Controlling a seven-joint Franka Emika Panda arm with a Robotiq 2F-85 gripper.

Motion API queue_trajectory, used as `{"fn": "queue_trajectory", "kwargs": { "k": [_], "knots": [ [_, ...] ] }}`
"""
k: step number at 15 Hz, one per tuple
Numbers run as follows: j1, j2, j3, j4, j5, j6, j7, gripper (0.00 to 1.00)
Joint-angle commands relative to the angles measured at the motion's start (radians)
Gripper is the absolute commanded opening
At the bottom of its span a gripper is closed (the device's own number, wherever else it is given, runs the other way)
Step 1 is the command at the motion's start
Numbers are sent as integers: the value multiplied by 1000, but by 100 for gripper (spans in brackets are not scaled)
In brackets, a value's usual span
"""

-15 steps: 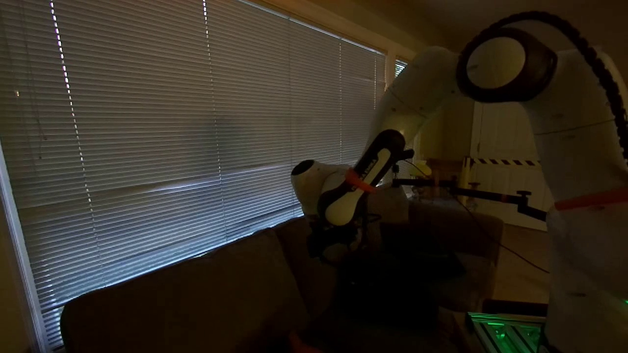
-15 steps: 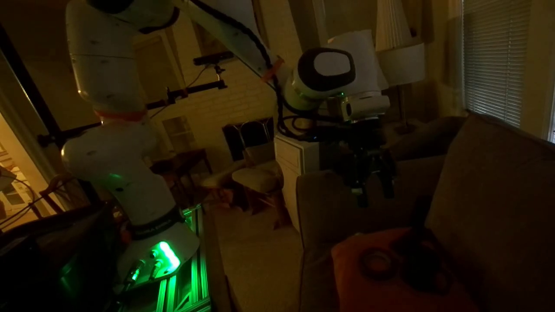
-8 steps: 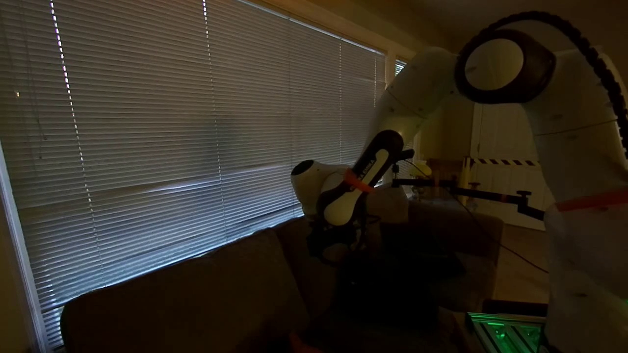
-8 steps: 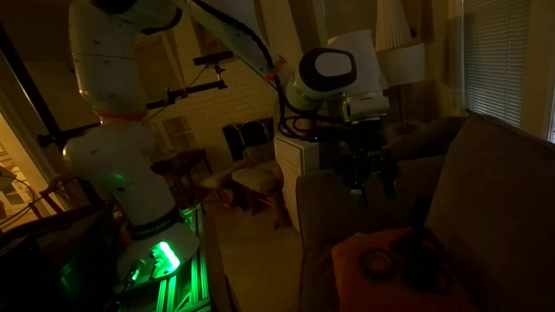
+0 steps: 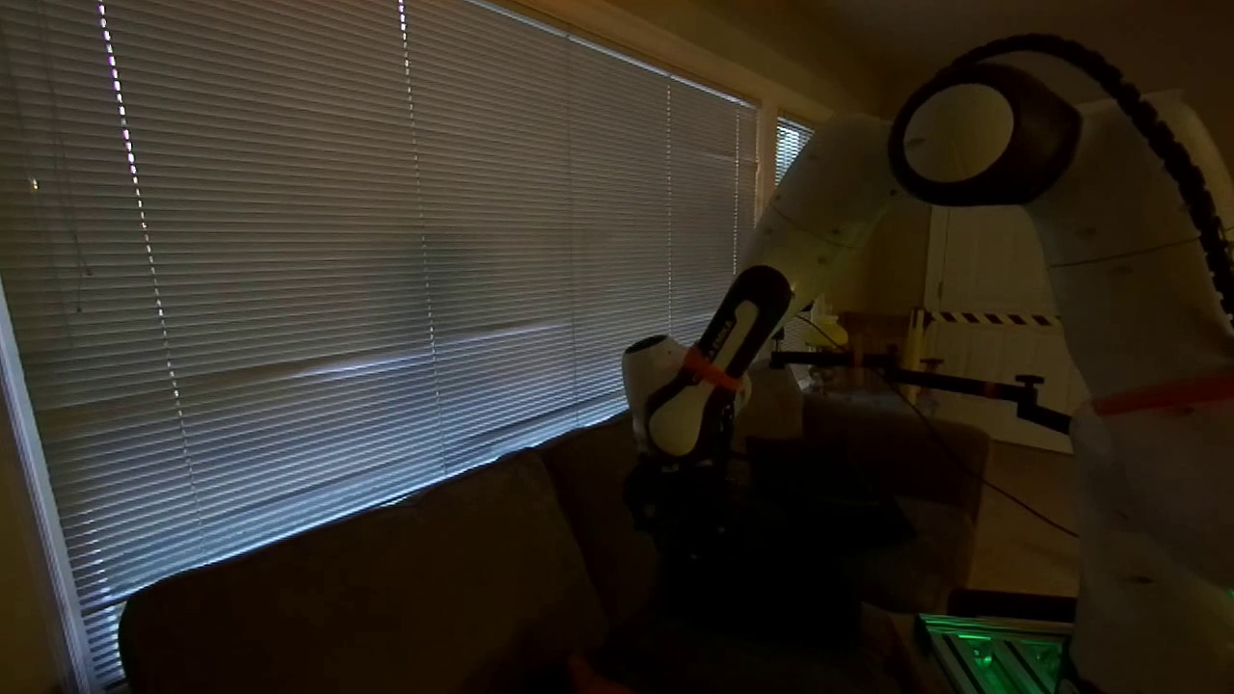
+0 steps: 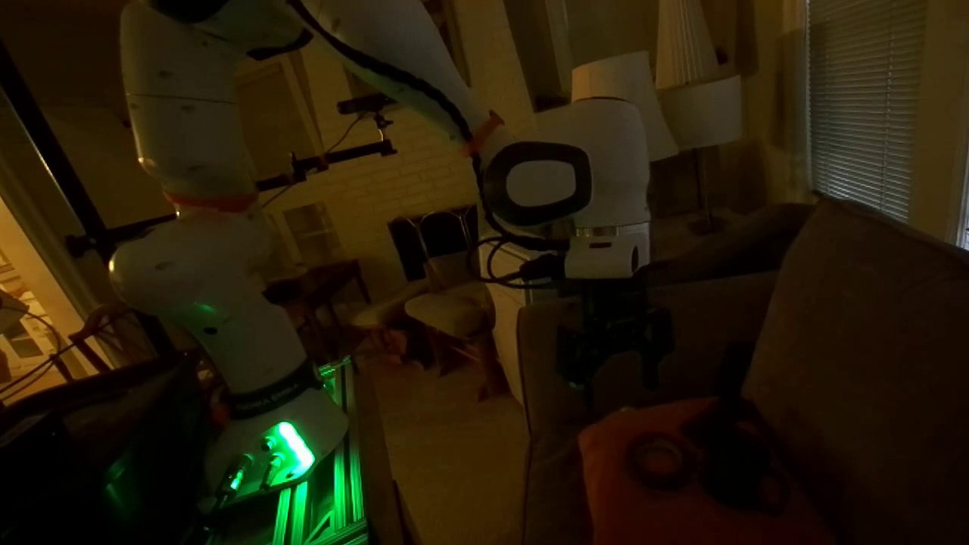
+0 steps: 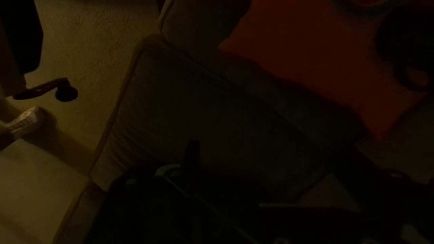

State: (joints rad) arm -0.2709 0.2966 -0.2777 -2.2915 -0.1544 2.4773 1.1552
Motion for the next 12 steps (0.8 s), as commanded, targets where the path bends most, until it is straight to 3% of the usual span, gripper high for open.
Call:
{"fn": "queue_trajectory", "kwargs": {
  "k": [1,7,10,12],
  "knots": [
    [-45,67,7,14,171,96,-172,100],
    [-120,268,82,197,442,124,-534,100],
    [-98,373,65,307,445,140,-602,100],
    [-49,420,30,340,420,172,-569,100]
  ]
}}
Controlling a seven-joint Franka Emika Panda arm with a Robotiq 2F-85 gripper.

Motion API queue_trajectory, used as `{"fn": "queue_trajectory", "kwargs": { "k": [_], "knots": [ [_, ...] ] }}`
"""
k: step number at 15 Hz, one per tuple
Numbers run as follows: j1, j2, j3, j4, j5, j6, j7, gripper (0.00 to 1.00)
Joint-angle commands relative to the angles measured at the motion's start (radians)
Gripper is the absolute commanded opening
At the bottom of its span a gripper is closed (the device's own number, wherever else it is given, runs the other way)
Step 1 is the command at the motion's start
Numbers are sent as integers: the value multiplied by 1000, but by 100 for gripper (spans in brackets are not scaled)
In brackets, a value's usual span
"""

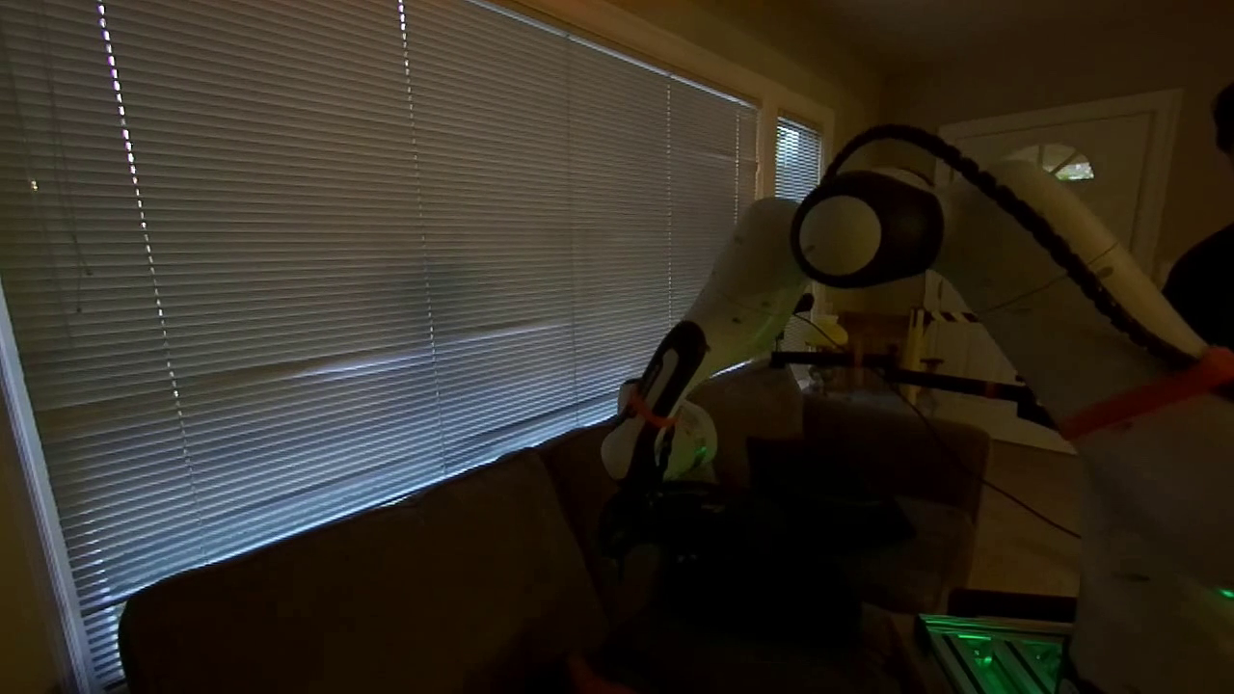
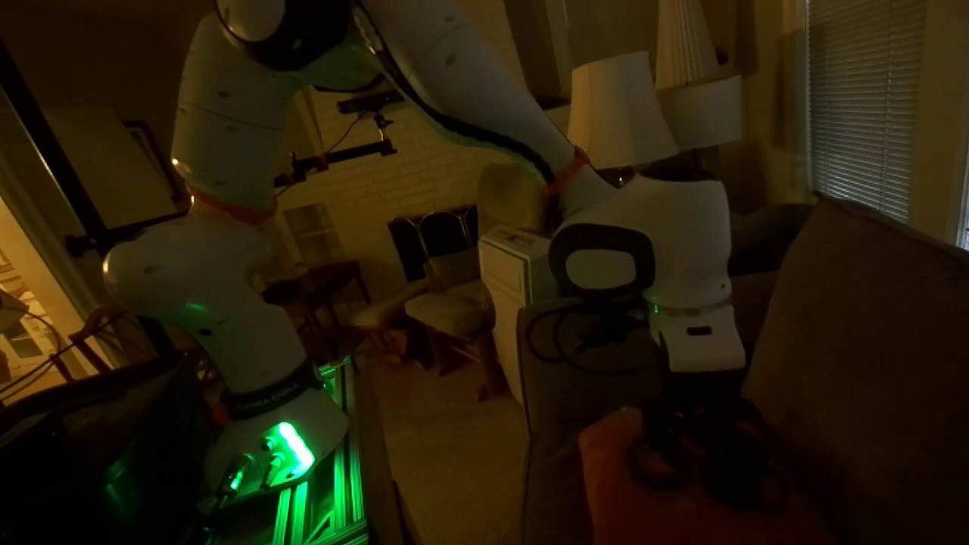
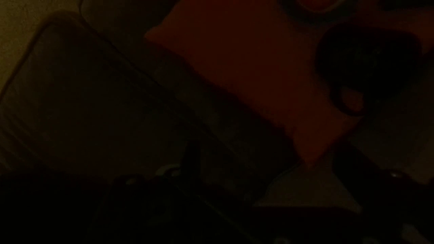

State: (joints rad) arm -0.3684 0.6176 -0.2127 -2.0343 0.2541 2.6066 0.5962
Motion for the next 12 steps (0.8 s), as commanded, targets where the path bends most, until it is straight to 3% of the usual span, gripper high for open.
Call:
{"fn": "queue_trajectory", "kwargs": {
  "k": [1,4,6,7,12],
  "knots": [
    [73,121,-50,91,10,70,18,100],
    [141,159,-93,80,1,140,58,100],
    [190,160,-121,73,-5,110,94,100],
    [149,149,-92,74,12,112,45,100],
    [185,153,-115,62,7,133,74,100]
  ]
}}
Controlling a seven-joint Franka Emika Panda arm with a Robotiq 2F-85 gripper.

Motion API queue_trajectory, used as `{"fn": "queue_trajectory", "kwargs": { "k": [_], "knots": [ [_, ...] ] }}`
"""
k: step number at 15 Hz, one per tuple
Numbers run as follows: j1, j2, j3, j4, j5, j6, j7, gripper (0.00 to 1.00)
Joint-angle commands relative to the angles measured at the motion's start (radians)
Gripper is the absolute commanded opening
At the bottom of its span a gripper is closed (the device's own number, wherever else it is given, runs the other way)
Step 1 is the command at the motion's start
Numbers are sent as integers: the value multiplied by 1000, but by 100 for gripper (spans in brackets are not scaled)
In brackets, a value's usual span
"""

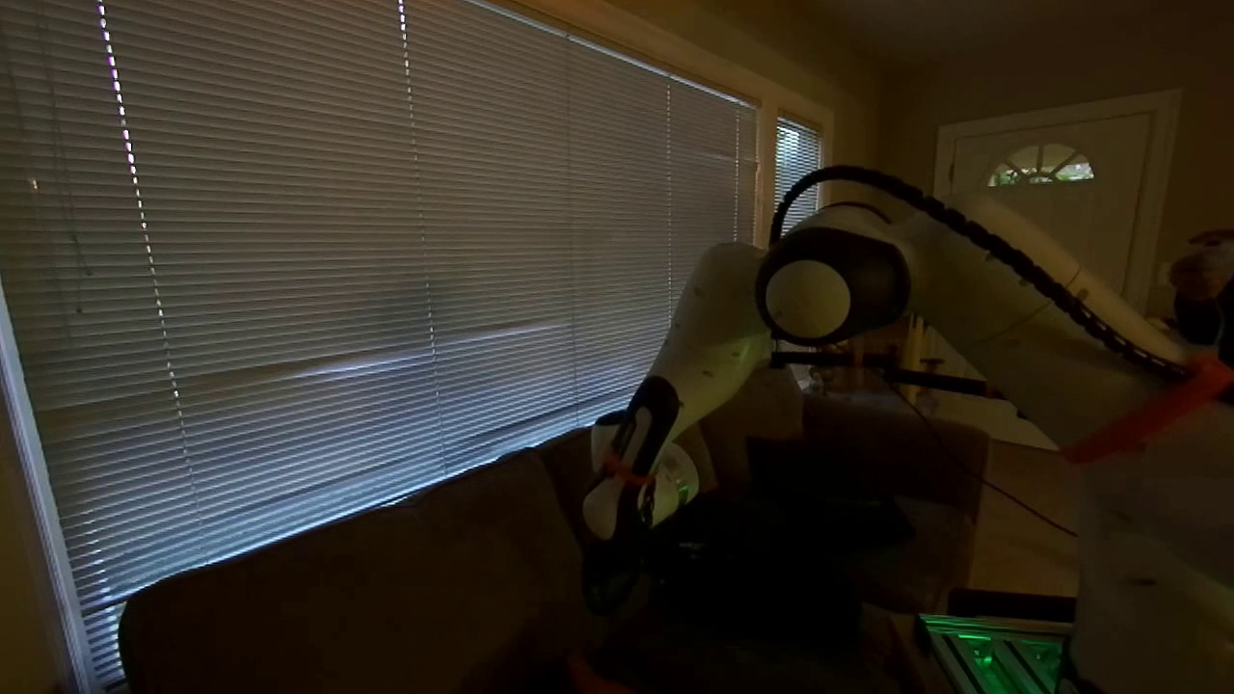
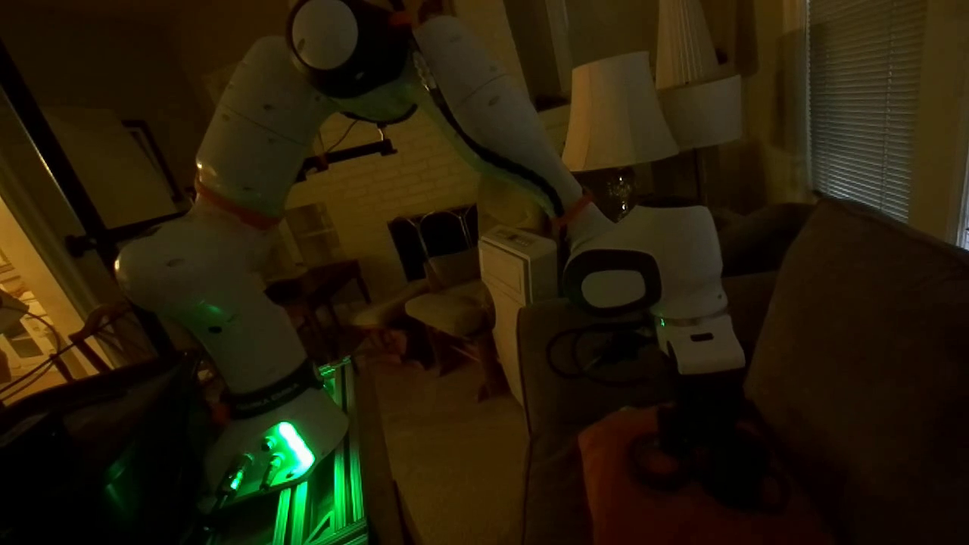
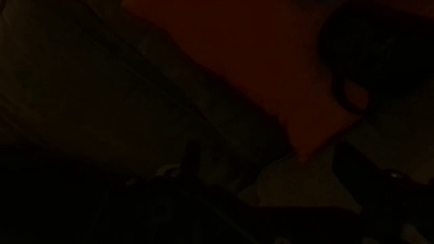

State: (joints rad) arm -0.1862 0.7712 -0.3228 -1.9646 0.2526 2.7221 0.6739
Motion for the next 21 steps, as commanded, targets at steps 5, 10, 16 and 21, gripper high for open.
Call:
{"fn": "queue_trajectory", "kwargs": {
  "k": [5,10,16,21],
  "knots": [
    [-178,23,129,-29,143,77,-133,100],
    [-359,101,281,27,268,126,-349,100],
    [-481,210,418,154,294,144,-544,100],
    [-471,221,404,180,277,119,-529,100]
  ]
}}
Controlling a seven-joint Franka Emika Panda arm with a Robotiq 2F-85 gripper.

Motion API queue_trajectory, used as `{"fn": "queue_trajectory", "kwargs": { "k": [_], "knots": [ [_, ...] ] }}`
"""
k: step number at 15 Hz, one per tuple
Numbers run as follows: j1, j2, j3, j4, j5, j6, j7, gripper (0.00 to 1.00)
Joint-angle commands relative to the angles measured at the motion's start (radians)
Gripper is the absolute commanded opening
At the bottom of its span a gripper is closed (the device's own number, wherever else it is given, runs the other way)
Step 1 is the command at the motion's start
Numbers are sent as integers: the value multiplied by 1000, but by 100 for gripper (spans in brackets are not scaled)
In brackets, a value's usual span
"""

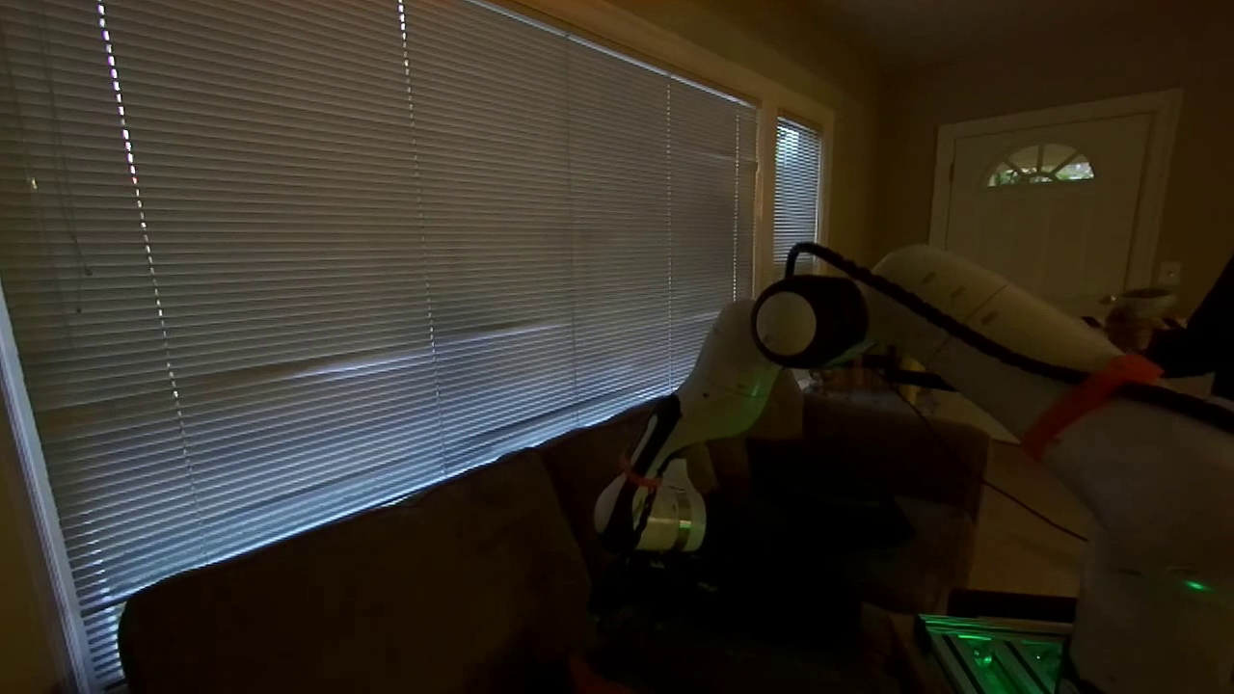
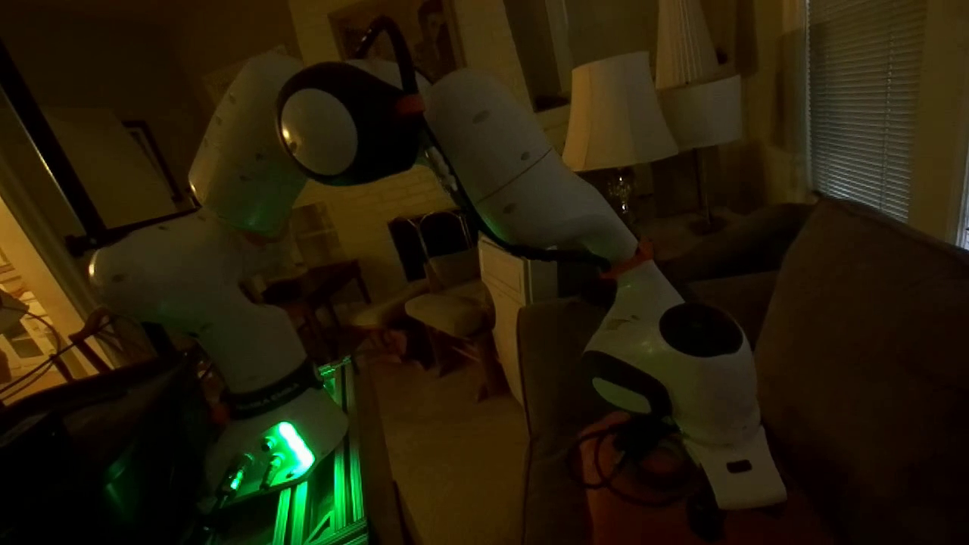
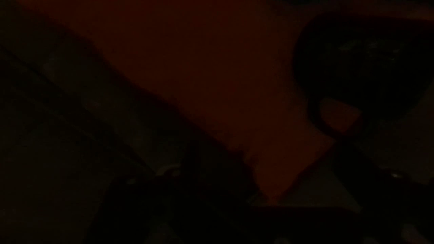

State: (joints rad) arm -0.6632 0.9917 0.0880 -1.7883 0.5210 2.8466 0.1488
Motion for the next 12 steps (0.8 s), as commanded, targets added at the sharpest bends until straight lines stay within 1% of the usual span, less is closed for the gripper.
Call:
{"fn": "queue_trajectory", "kwargs": {
  "k": [1,12],
  "knots": [
    [5,13,-6,17,8,-5,-5,100],
    [2,26,-2,35,7,-4,-8,100]
  ]
}}
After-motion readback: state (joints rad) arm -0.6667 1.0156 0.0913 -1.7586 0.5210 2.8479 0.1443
